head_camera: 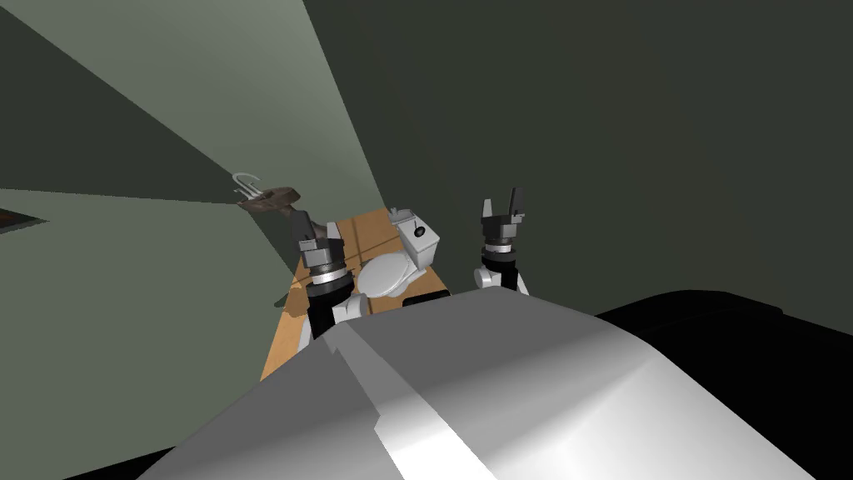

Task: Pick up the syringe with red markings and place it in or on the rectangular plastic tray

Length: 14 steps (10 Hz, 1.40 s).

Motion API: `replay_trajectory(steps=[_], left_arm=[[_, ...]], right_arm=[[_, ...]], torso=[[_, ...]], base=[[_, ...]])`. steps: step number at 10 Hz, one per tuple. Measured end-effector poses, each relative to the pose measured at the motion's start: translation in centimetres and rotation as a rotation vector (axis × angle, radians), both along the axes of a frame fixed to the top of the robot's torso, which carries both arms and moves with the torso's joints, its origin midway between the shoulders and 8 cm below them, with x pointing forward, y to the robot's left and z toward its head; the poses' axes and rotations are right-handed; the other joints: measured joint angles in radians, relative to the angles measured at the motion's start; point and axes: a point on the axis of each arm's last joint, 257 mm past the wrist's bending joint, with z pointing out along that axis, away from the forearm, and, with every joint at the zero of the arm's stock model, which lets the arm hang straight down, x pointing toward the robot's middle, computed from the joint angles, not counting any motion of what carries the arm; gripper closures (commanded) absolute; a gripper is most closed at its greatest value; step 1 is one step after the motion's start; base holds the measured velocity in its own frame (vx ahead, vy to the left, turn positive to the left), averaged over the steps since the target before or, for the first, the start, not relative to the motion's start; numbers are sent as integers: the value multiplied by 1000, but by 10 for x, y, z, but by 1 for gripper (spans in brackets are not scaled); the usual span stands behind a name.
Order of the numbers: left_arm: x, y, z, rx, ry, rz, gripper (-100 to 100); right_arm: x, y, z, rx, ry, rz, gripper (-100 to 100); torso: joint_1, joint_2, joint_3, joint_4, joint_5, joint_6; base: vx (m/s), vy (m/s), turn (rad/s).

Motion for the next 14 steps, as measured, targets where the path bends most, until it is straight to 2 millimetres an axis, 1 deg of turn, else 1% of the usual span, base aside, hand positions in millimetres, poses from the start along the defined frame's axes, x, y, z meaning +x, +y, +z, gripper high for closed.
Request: replay_trajectory(steps=[1,4,5,6,8,9,14], left_arm=[[4,-1,-4,24,17,0,-100],[19,-8,-28,101,92,7,-100],[27,-7,-35,130,119,15,-100],[35,-4,-46,154,155,25,-100],[44,-3,-59,192,194,40,-100],[52,-1,-71,212,228,51,-100],[71,9,-102,295,327,103,-100]], right_arm=[[0,0,0,0,0,0,0],[0,0,0,0,0,0,0],[0,0,0,0,0,0,0],[0,0,0,0,0,0,0],[0,0,0,0,0,0,0],[0,0,0,0,0,0,0],[0,0,0,0,0,0,0]], torso=[[2,0,0,0,0,0],[5,1,0,0,1,0],[5,0,0,0,1,0],[5,1,0,0,1,0],[4,0,0,0,1,0],[5,1,0,0,1,0],[3,0,0,0,1,0]], base=[[1,52,-125],[-11,65,-128],[-18,76,-199],[-12,63,-81],[-15,67,-144],[-8,66,-115],[-12,49,-132]])
